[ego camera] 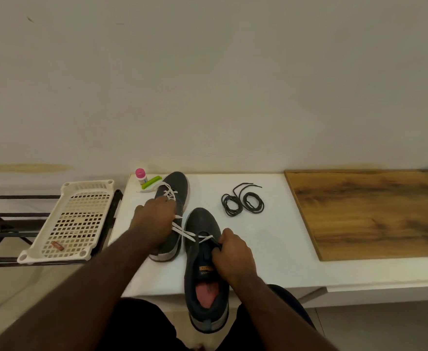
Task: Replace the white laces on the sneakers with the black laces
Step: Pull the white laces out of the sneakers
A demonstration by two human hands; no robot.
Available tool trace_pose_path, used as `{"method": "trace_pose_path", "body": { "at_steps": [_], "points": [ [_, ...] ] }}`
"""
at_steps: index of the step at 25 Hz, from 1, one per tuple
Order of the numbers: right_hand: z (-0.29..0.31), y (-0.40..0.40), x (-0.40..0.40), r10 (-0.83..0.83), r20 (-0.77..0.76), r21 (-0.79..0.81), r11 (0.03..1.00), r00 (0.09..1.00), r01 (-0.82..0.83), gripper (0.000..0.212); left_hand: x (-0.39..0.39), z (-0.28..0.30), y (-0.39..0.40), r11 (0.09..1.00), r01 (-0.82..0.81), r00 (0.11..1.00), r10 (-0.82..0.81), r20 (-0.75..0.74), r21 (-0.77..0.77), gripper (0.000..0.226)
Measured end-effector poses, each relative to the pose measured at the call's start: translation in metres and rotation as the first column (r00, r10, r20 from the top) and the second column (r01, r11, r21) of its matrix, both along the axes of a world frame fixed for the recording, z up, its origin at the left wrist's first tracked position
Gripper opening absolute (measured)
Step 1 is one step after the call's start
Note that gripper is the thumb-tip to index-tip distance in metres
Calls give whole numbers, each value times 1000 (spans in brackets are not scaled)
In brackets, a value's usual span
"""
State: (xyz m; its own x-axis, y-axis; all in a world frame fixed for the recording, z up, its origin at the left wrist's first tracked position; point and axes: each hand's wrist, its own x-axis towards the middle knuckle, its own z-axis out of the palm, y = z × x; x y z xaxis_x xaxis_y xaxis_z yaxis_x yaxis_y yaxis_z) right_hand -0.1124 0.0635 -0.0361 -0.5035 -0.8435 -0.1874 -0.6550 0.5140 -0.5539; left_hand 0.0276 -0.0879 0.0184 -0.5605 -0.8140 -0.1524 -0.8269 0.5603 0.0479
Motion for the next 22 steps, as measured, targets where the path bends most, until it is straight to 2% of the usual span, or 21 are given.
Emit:
{"method": "trace_pose_path", "body": {
  "at_steps": [2, 3, 4, 5, 7, 8, 10, 12, 14, 16, 18, 19, 20, 21, 22],
  "points": [
    [-1, 0, 3, 2, 51, -11, 1000, 999, -2, 14, -1, -4, 12, 998, -61, 961, 59, -269, -1, 38],
    [0, -1, 3, -21, 76, -36, 999, 997, 24, 21, -3, -8, 24, 996, -85, 917, 87, -389, 23, 33],
    [2, -3, 0, -52, 87, -81, 995, 995, 59, 24, -5, -12, 38, 991, -102, 884, 131, -448, 89, 25],
    [2, -6, -4, -67, 82, -133, 988, 994, 77, 23, -7, -17, 53, 976, -113, 876, 186, -444, 185, 24],
    [3, -16, -13, 7, 71, -162, 987, 997, 5, 14, -6, -32, 75, 937, -102, 922, 215, -323, 333, 38],
    [4, -22, -14, 104, 54, -140, 986, 993, -95, 17, -4, -41, 82, 928, -106, 931, 219, -293, 357, 41],
    [6, -32, -8, 286, -19, -48, 957, 958, -286, 21, 1, -50, 85, 928, -109, 917, 233, -325, 357, 32],
    [6, -38, 1, 361, -125, 31, 932, 924, -360, 19, 3, -55, 86, 938, -92, 898, 223, -379, 333, 19],
    [2, -38, 4, 325, -159, 7, 945, 932, -328, 16, 4, -58, 86, 947, -99, 882, 226, -414, 306, 13],
    [-2, -37, -10, 88, -91, -70, 993, 992, -95, 12, 5, -59, 85, 944, -136, 871, 258, -418, 300, 14],
    [-6, -33, -31, -133, 3, -103, 986, 991, 133, 11, 5, -61, 84, 940, -160, 864, 281, -418, 303, 16],
    [-6, -30, -37, -123, 40, -123, 984, 992, 127, 13, 5, -62, 85, 942, -156, 863, 276, -423, 295, 15],
    [-5, -28, -38, -45, 92, -157, 986, 995, 59, 21, 5, -63, 85, 946, -147, 861, 267, -433, 290, 15],
    [-3, -29, -33, 80, 106, -169, 984, 991, -61, 30, 5, -65, 85, 947, -139, 859, 261, -441, 290, 14],
    [-2, -30, -25, 215, 50, -130, 970, 975, -207, 33, 4, -67, 85, 948, -128, 858, 253, -448, 291, 14]
  ]
}}
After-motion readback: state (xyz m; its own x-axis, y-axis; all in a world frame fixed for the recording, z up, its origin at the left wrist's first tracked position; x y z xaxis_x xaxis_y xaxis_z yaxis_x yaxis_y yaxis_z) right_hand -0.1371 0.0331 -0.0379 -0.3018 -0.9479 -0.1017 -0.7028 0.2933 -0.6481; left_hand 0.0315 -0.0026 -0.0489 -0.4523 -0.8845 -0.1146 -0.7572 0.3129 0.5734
